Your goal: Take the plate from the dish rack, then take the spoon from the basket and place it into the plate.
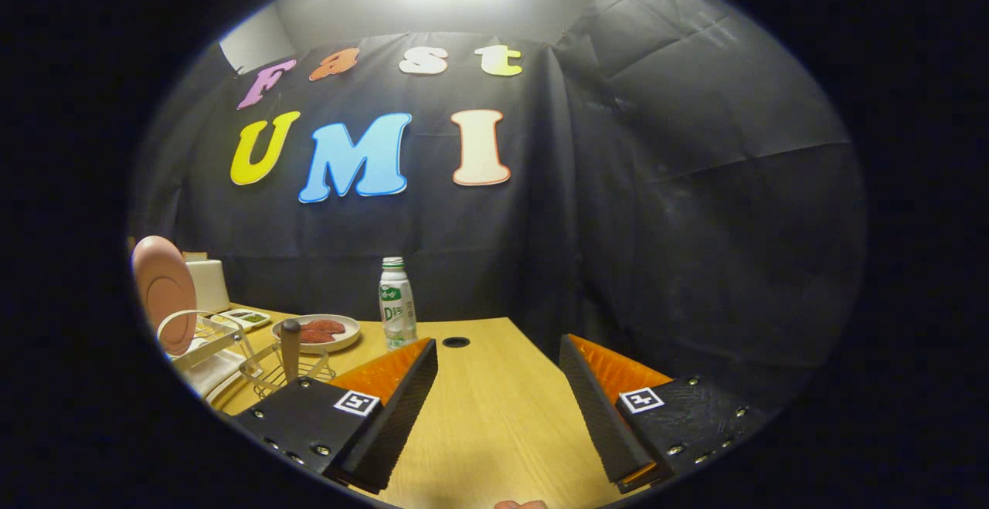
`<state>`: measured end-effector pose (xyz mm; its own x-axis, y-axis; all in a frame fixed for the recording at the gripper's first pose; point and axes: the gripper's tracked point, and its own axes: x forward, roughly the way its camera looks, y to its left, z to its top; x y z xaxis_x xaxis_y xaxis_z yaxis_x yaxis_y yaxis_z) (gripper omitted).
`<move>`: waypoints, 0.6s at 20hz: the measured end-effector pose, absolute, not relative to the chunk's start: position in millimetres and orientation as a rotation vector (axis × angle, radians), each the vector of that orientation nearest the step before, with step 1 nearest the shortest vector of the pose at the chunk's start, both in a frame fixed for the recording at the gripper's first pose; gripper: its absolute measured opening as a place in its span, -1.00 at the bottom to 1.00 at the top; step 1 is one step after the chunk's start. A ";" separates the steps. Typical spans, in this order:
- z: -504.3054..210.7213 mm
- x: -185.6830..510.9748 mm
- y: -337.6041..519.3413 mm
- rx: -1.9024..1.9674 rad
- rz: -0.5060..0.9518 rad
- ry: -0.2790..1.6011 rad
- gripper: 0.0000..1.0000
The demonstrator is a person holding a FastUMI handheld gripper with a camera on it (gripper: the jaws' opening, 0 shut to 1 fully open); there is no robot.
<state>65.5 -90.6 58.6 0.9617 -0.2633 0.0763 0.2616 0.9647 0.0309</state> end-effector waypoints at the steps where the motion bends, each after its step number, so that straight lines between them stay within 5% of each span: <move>1: 65.6 55.6 -96.2 0.021 -0.286 -0.079 0.94; 12: 147.0 -58.4 -27.8 0.013 -0.289 -0.019 0.94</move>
<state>-58.4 -27.8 147.0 0.9583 -0.2852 0.0172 0.2850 0.9584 0.0151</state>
